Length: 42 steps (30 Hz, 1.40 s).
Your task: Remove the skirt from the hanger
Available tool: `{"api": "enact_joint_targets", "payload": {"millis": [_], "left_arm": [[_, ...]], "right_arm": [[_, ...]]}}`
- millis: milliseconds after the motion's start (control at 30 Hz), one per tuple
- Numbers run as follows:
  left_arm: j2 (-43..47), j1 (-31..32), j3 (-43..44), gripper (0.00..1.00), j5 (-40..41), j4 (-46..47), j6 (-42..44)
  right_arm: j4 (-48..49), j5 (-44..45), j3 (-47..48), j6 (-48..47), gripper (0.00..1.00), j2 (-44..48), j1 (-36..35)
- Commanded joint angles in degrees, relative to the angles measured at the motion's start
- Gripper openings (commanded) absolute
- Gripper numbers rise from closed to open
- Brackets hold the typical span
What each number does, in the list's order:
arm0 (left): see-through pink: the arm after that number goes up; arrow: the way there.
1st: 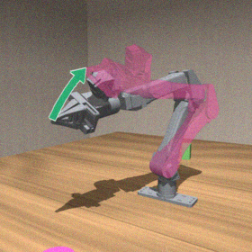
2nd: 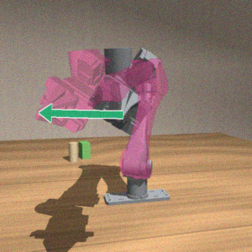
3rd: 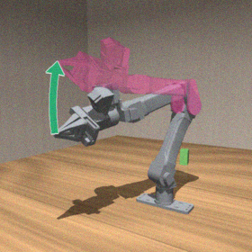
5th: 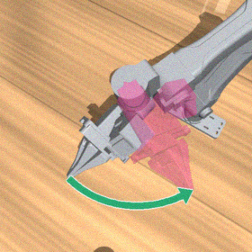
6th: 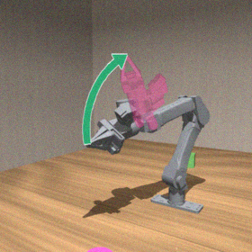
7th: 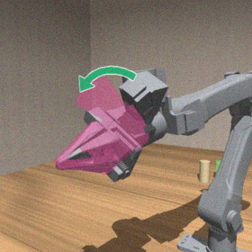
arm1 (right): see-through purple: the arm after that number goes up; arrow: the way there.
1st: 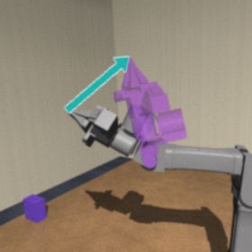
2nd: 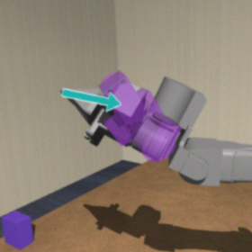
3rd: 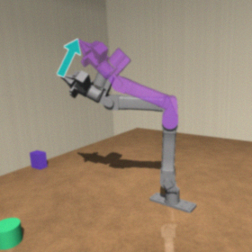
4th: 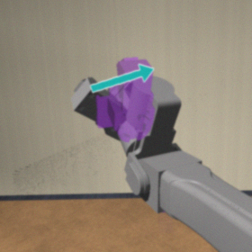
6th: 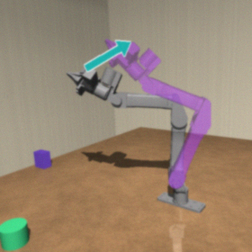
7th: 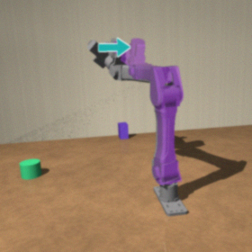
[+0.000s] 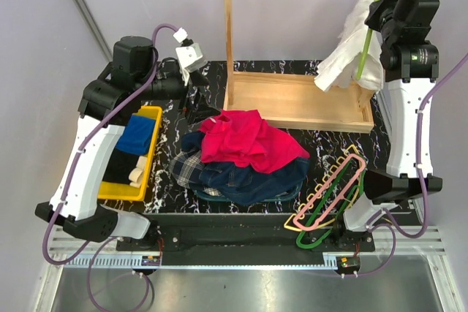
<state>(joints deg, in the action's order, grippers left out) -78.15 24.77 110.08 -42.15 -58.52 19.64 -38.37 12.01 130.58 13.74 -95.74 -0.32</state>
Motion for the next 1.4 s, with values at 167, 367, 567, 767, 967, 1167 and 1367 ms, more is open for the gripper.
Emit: {"api": "enact_joint_targets", "payload": {"millis": [167, 367, 567, 767, 967, 1167, 1367], "left_arm": [[-1.2, -0.3, 1.4, 0.99, 0.3, 3.8, -1.0], [-1.1, -0.5, 1.3, 0.99, 0.7, 4.5, -1.7], [-1.0, -0.5, 0.0, 0.99, -0.3, 6.7, -3.0], [-3.4, -0.5, 2.8, 0.99, -2.3, 7.7, -5.0], [-4.5, -0.1, 0.8, 0.99, -5.2, 11.8, -8.0], [-7.6, 0.5, -3.6, 0.99, -15.0, 29.1, -30.5], [-11.2, -1.2, -5.5, 0.99, -14.0, 39.6, -38.3]], "right_arm": [[33.2, -10.8, -7.2, -6.2, 0.0, 10.0, 0.0], [28.4, -18.8, -9.5, 2.1, 0.0, 15.0, 0.0], [27.1, -23.4, -31.1, 10.6, 0.0, 30.8, 0.0], [18.2, -26.2, -37.1, 12.5, 0.0, 38.5, 0.0], [18.9, -37.5, -43.4, 23.6, 0.0, 43.4, 0.1], [24.5, -41.8, -47.3, 32.1, 0.0, 46.8, 0.0], [25.3, -46.5, -39.5, 33.8, 0.0, 42.8, 0.0]]}}
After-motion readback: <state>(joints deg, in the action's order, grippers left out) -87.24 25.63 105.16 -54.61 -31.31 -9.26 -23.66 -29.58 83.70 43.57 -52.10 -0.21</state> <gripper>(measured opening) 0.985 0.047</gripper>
